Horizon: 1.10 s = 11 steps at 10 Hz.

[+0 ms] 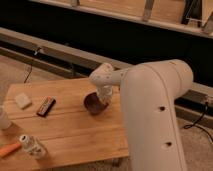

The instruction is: Drag the ceramic bowl in a circle

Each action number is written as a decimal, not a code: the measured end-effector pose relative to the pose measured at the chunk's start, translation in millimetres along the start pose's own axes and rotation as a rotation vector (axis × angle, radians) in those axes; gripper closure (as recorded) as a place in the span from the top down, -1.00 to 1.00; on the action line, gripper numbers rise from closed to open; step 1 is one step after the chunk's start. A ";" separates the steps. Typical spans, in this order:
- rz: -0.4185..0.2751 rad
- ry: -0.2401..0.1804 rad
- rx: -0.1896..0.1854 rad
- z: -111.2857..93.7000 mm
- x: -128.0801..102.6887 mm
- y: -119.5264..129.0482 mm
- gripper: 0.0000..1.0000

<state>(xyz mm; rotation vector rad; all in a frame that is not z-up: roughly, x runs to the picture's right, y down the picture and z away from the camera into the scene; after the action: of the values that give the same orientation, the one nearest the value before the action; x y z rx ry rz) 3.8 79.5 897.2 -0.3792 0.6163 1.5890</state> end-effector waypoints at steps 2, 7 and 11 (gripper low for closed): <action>-0.024 -0.016 0.018 -8.8 -18.0 22.1 -0.66; -0.173 0.007 0.013 -12.6 -16.1 121.4 -0.66; -0.349 0.054 -0.074 -19.6 28.7 216.0 -0.66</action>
<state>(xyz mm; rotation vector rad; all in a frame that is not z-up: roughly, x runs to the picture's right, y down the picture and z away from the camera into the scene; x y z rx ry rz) -214.9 85.0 900.2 -0.5553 0.5025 1.2719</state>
